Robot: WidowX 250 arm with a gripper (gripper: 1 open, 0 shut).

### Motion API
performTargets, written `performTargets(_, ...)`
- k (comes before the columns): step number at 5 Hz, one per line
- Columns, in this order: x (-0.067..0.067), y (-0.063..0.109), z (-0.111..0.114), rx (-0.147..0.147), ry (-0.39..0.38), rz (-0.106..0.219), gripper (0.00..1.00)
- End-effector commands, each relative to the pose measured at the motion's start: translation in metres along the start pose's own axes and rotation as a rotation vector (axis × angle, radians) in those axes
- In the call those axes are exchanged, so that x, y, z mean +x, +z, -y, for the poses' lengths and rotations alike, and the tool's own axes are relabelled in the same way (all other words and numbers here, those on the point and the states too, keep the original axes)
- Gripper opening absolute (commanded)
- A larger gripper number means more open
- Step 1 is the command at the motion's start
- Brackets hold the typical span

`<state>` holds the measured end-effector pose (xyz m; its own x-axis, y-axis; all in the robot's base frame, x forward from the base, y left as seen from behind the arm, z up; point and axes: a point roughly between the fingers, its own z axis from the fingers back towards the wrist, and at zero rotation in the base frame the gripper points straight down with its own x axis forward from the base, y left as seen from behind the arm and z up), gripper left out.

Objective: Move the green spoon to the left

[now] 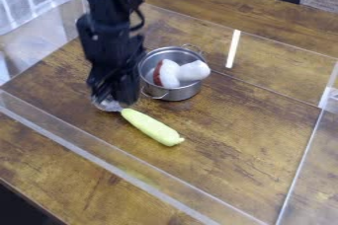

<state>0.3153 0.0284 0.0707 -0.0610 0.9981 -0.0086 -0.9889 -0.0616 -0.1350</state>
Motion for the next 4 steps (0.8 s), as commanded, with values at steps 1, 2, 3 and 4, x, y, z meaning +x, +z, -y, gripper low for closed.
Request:
performTargets(1, 0.015, 0.013, 0.018, -0.046, -0.053, 0.003, 0.0)
performTargets(2, 0.009, 0.009, 0.018, -0.043, -0.1, -0.003, 0.0)
performTargets(3, 0.002, 0.005, 0.017, -0.04, -0.144, -0.007, 0.0)
performTargets(4, 0.009, 0.011, 0.02, -0.036, -0.103, 0.003, 0.0)
